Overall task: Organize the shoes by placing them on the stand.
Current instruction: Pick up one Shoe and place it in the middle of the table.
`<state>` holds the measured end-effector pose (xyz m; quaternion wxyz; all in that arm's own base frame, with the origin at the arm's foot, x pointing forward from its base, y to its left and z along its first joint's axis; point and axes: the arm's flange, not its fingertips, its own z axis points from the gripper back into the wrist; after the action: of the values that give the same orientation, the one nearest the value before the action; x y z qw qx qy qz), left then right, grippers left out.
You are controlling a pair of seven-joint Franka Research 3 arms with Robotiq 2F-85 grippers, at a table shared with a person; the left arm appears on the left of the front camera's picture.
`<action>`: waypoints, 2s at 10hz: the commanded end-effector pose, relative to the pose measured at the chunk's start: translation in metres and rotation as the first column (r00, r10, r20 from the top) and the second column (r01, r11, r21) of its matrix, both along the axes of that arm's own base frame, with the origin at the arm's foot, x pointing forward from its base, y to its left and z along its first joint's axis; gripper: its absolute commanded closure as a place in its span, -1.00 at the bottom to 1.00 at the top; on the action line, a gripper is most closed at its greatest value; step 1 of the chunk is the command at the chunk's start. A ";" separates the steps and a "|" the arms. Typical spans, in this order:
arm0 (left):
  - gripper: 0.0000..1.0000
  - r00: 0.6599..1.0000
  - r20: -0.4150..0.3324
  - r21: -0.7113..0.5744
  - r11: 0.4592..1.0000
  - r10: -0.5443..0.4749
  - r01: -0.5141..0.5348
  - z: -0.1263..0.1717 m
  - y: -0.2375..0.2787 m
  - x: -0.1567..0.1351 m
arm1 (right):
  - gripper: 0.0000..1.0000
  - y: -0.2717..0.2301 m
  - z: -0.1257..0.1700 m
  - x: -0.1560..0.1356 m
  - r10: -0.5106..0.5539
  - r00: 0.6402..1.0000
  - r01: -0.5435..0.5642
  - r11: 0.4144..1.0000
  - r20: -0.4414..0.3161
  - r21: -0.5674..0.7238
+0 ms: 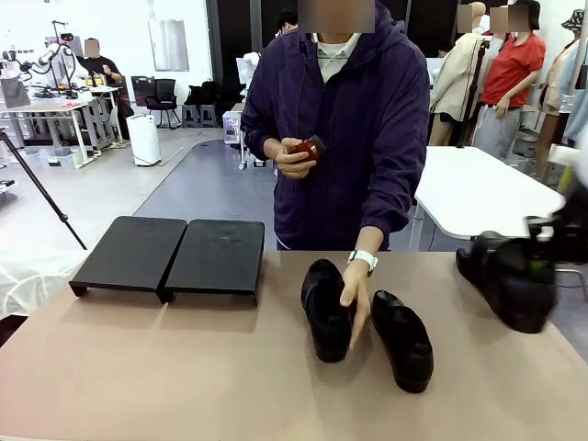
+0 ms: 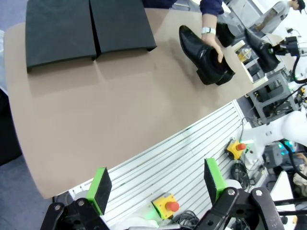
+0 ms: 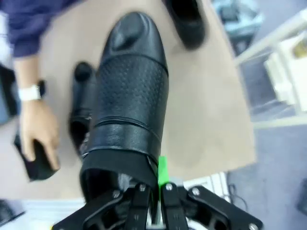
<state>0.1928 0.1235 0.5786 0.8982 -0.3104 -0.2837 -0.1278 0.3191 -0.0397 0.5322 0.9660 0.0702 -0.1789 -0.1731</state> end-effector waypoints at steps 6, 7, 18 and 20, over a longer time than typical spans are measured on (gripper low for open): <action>-1.00 1.000 0.013 -0.009 1.000 -0.015 0.015 0.001 -0.001 -0.001 | 1.00 -0.085 0.003 -0.052 -0.087 0.993 0.083 0.995 0.078 0.055; -1.00 1.000 0.013 -0.009 1.000 -0.015 0.015 0.001 -0.001 -0.001 | 1.00 -0.085 0.004 -0.052 -0.091 0.993 0.086 0.994 0.079 0.059; -1.00 1.000 0.013 -0.009 1.000 -0.015 0.015 0.001 -0.001 -0.001 | 1.00 0.048 0.041 -0.032 -0.087 0.996 0.086 0.996 0.028 0.040; -1.00 1.000 0.013 -0.009 1.000 -0.015 0.015 0.001 -0.001 -0.001 | 1.00 0.150 0.054 -0.017 -0.076 0.995 0.071 0.995 0.070 0.070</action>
<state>0.1928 0.1230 0.5790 0.8984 -0.3097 -0.2836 -0.1283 0.2840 0.0735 0.5703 0.9574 0.0864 -0.1987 -0.1912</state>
